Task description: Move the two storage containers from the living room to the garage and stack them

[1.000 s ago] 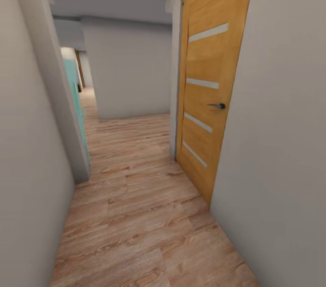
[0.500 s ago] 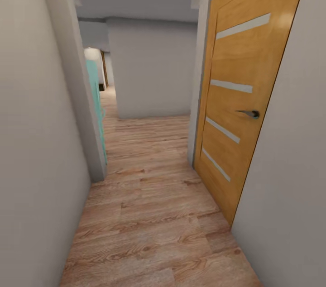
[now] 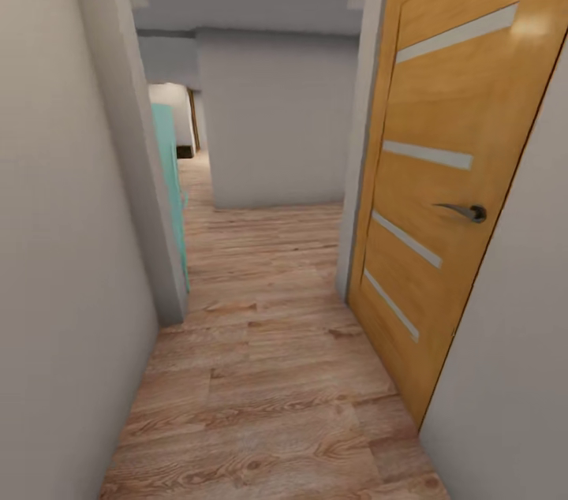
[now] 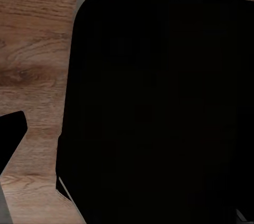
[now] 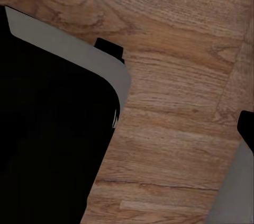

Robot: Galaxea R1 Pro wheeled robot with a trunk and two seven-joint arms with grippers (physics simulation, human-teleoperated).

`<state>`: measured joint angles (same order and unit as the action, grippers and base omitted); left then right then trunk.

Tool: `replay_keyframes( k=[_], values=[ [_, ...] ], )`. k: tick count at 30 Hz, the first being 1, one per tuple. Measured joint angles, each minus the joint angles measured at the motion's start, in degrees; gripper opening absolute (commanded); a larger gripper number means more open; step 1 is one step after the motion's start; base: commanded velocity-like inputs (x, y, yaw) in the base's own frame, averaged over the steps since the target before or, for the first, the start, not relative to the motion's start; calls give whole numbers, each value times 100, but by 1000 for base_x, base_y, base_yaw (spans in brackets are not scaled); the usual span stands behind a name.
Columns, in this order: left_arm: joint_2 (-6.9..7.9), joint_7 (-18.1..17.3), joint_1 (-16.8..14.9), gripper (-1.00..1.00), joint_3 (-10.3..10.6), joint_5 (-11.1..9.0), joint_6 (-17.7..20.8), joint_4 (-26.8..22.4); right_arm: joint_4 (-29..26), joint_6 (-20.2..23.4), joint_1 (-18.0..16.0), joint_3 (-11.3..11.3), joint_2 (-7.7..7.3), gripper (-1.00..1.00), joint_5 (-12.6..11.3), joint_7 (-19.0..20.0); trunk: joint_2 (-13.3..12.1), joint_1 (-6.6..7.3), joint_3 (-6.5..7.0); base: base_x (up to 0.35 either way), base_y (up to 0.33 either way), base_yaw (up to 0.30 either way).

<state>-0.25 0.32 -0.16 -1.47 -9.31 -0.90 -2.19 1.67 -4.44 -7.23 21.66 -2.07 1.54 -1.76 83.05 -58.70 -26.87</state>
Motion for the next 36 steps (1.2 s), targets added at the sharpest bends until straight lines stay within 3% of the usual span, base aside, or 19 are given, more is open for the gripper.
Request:
replay_keyframes(
  k=[15, 28, 36],
  values=[
    [0, 1, 0, 100, 0, -1, -2, 0, 0, -3, 0, -3, -4, 100, -3, 1, 0, 0, 0, 322, -59, 159],
    [0, 4, 0, 100, 0, -9, 35, 1, -2, -11, 0, -7, -21, 100, 1, 1, 0, 0, 0, 323, -1, 254],
    [0, 8, 0, 100, -4, -9, 55, 1, -7, -100, 0, -4, -26, 100, 24, 1, 0, 0, 0, 323, 0, 49]
  ],
)
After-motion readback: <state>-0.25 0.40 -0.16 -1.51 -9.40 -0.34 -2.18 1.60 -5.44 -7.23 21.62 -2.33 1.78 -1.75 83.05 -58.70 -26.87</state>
